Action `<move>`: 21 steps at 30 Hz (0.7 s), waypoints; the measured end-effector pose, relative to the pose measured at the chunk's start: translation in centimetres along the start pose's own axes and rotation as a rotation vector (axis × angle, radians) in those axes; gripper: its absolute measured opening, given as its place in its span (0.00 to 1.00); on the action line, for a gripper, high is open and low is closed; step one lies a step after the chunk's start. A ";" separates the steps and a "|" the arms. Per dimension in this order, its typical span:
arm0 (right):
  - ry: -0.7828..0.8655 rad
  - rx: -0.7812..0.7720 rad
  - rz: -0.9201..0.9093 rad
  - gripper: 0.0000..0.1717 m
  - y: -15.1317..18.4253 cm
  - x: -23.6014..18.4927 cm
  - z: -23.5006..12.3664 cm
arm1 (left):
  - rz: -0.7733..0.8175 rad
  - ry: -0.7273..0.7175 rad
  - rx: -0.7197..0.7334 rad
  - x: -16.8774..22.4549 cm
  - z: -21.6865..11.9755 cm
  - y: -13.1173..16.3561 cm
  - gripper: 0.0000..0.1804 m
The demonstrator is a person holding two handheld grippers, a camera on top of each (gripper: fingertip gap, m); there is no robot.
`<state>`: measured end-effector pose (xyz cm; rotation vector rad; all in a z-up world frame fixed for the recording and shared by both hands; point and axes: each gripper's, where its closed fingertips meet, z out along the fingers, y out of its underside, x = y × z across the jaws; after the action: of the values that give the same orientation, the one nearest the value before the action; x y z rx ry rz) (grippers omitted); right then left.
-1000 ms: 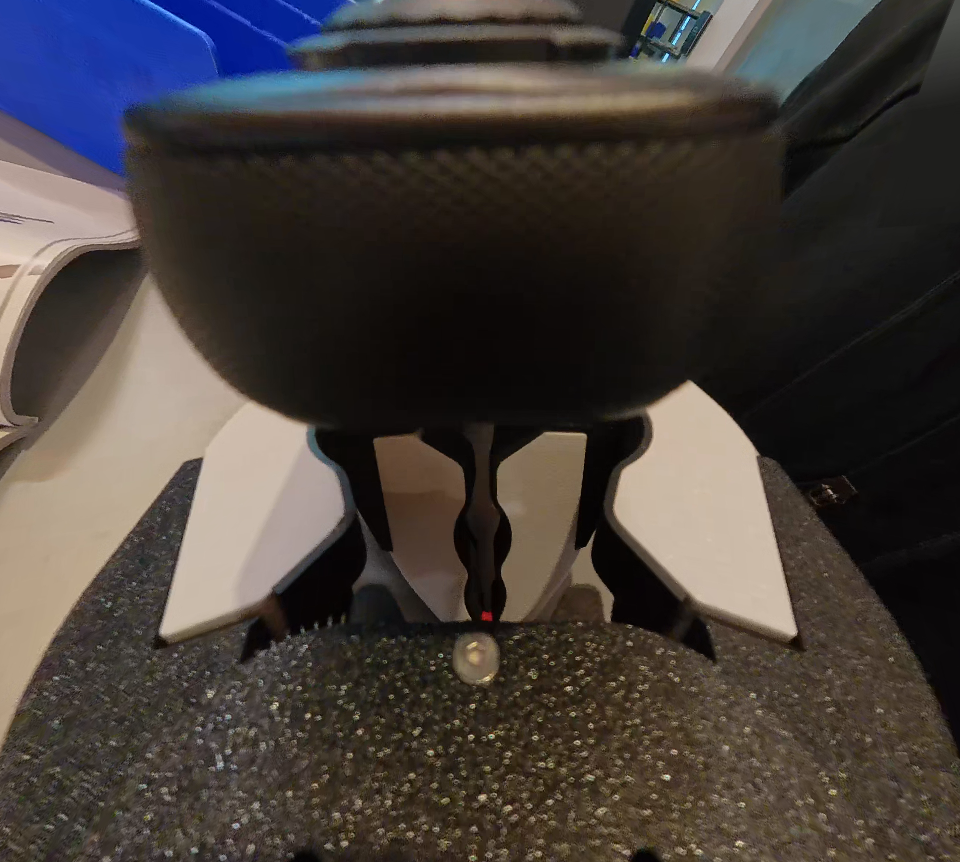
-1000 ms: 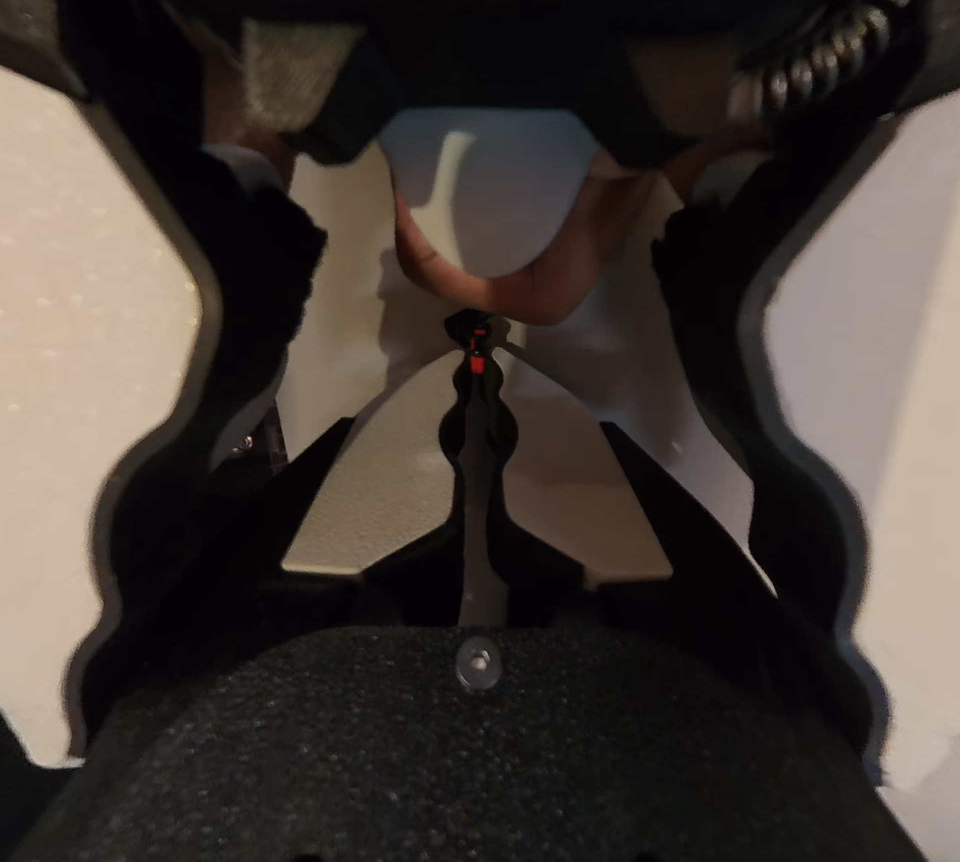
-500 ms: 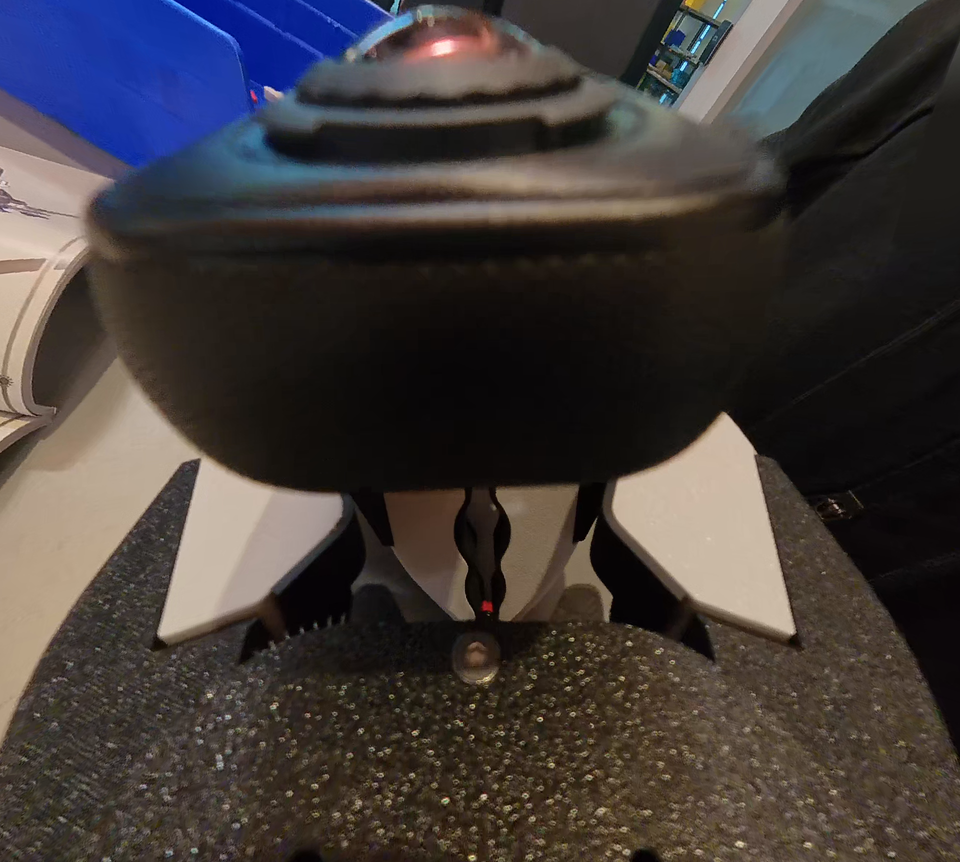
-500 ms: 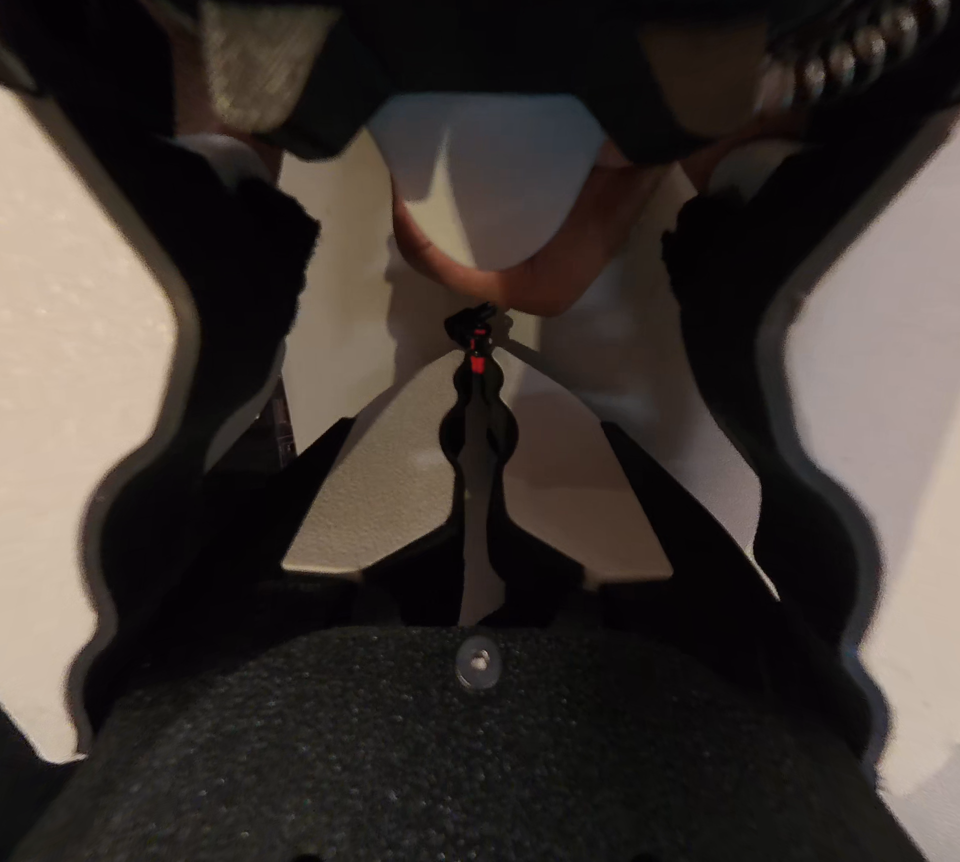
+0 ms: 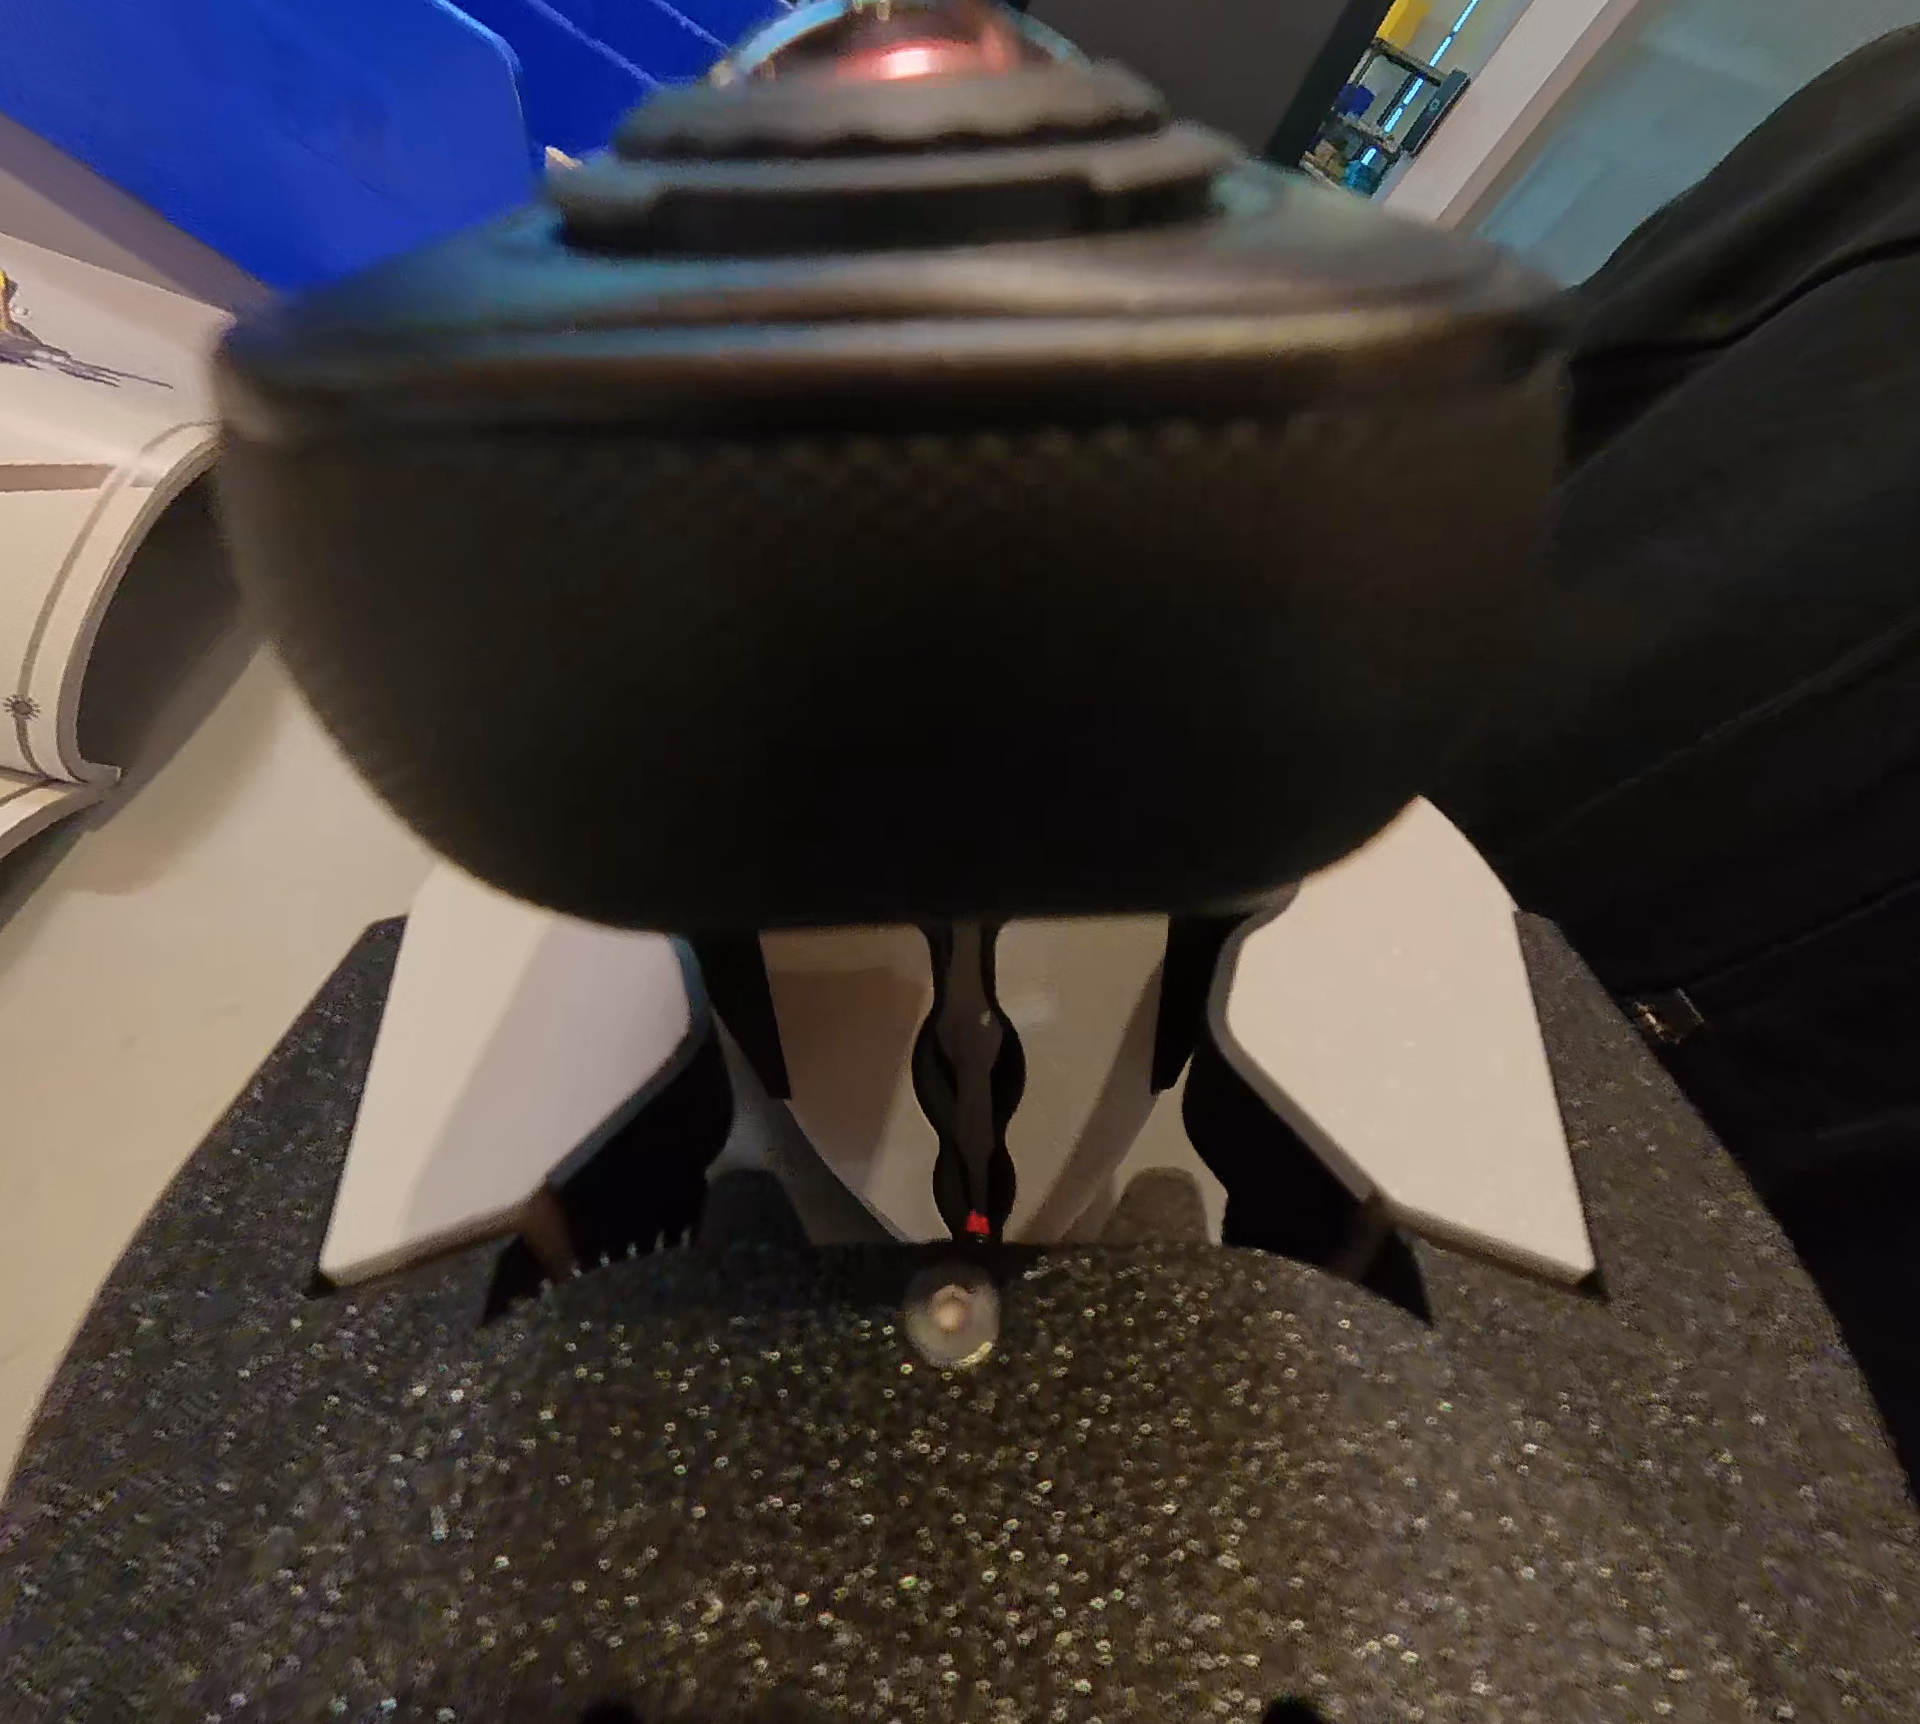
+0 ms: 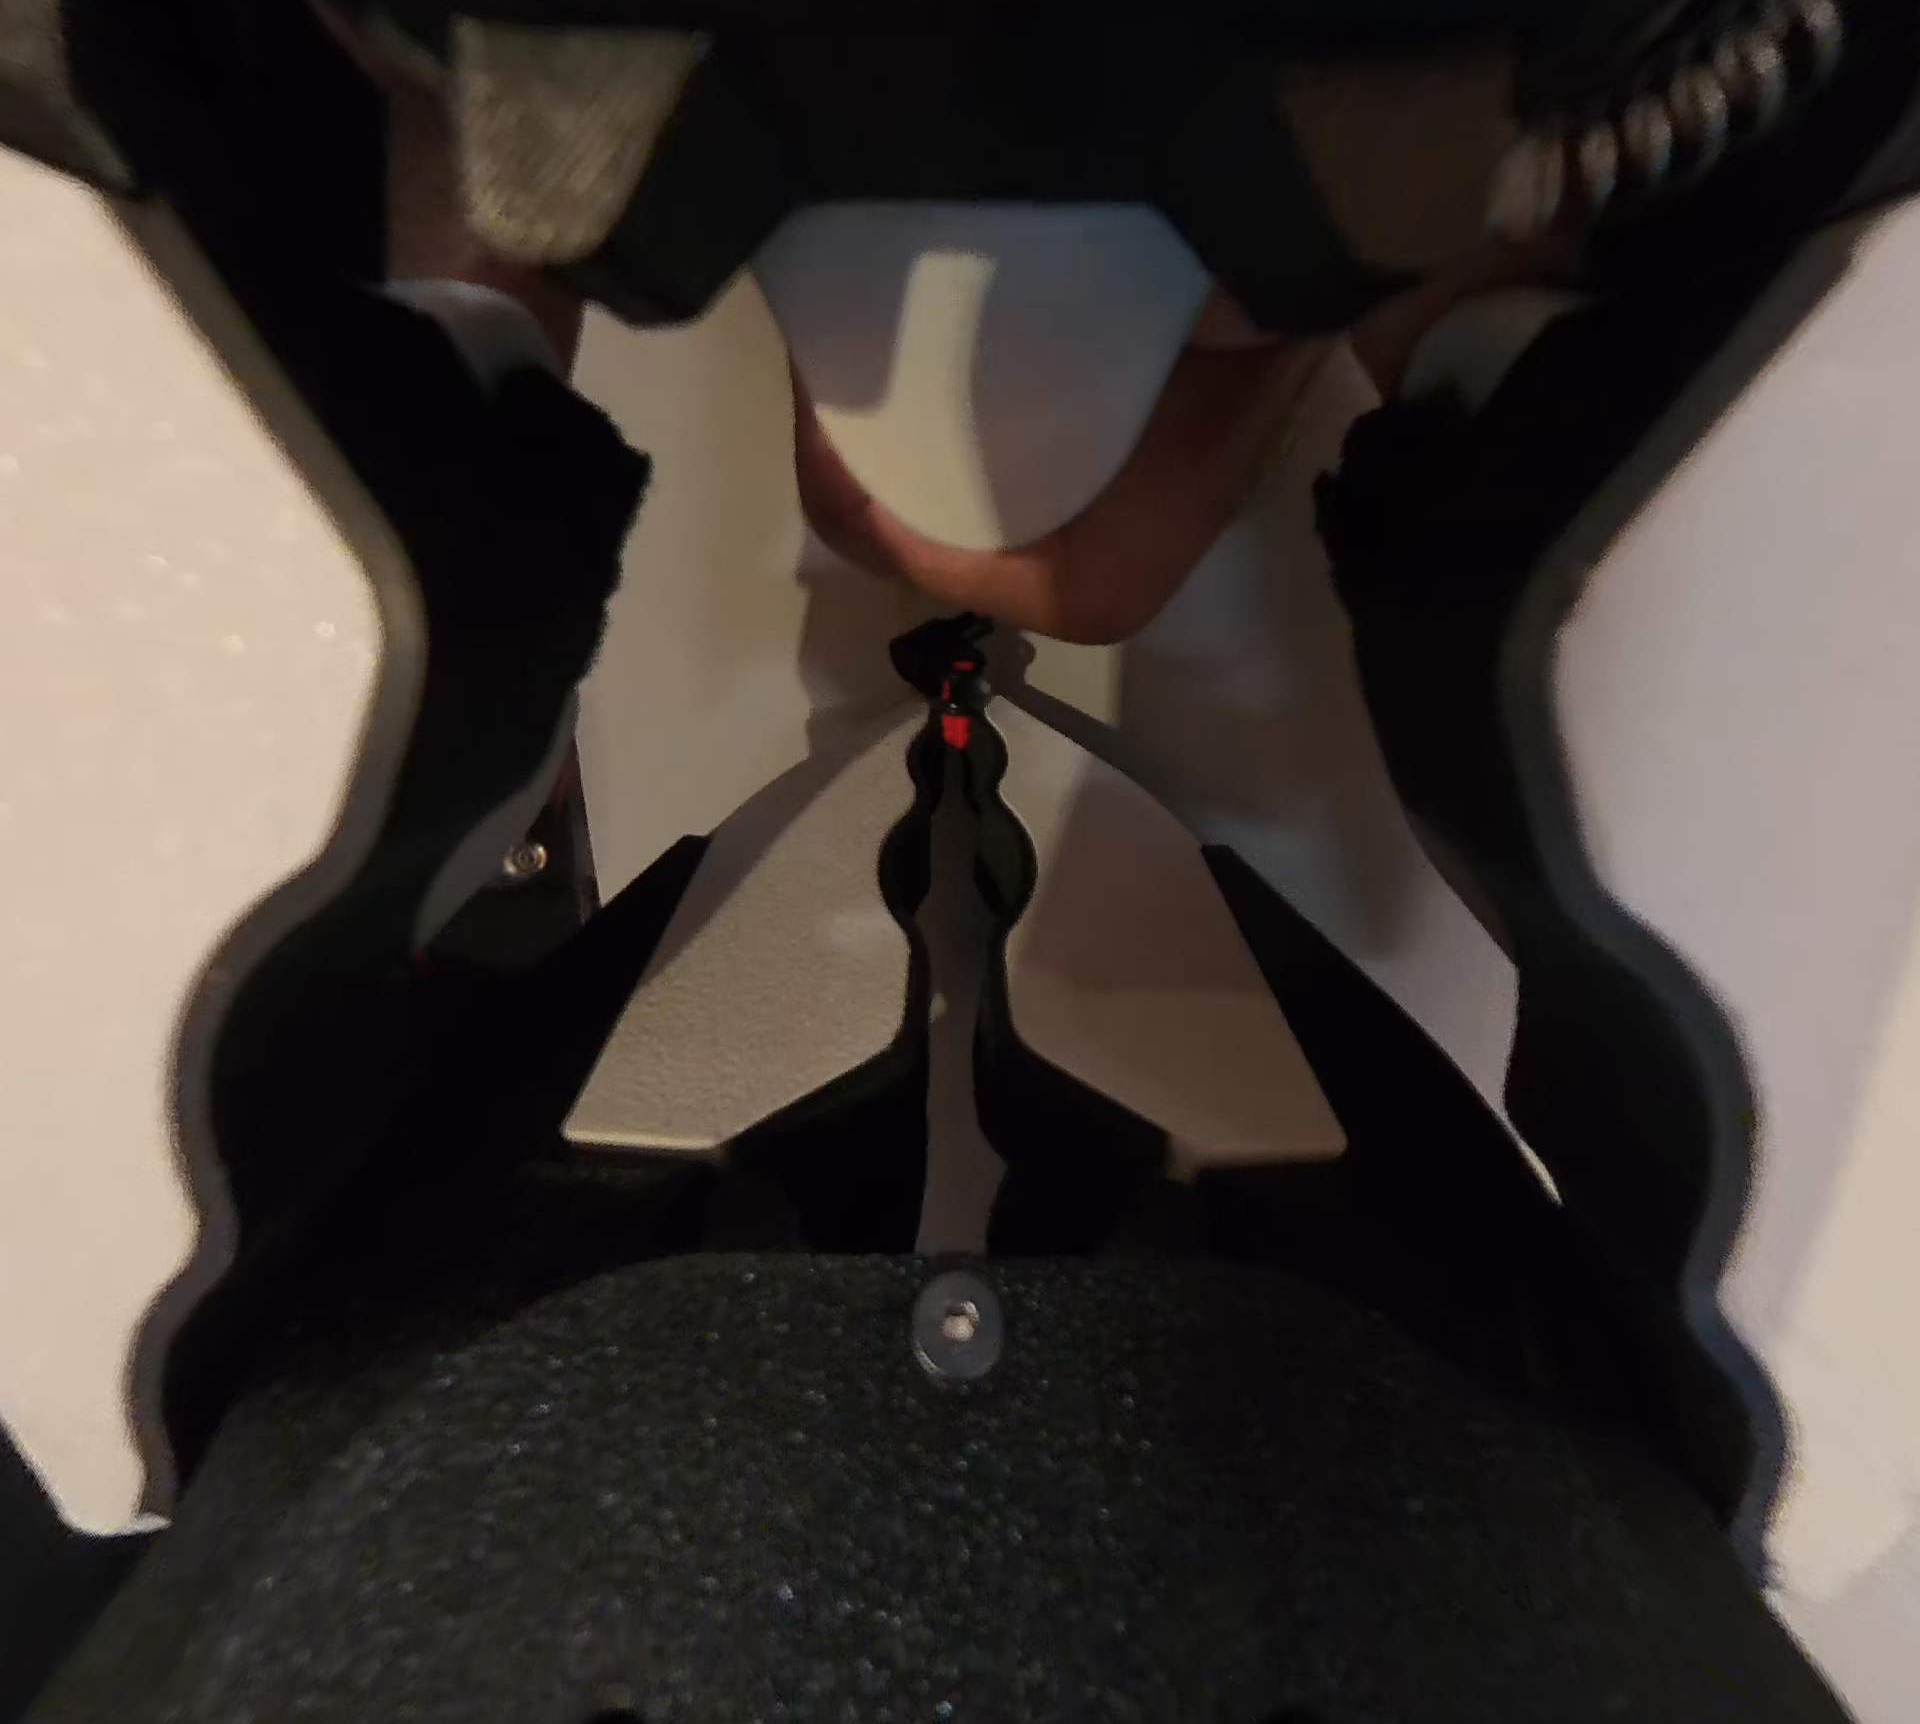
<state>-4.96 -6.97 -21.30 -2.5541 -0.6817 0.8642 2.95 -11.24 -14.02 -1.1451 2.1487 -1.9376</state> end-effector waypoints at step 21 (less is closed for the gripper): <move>0.020 0.181 -0.045 0.01 -2.5 0.6 0.8 | 0.029 -0.031 -0.033 -0.4 -0.9 0.6 0.63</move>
<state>-5.86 -4.50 -20.97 -2.3755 -0.6223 0.8439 2.48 -10.30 -14.51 -1.1350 2.1777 -1.8674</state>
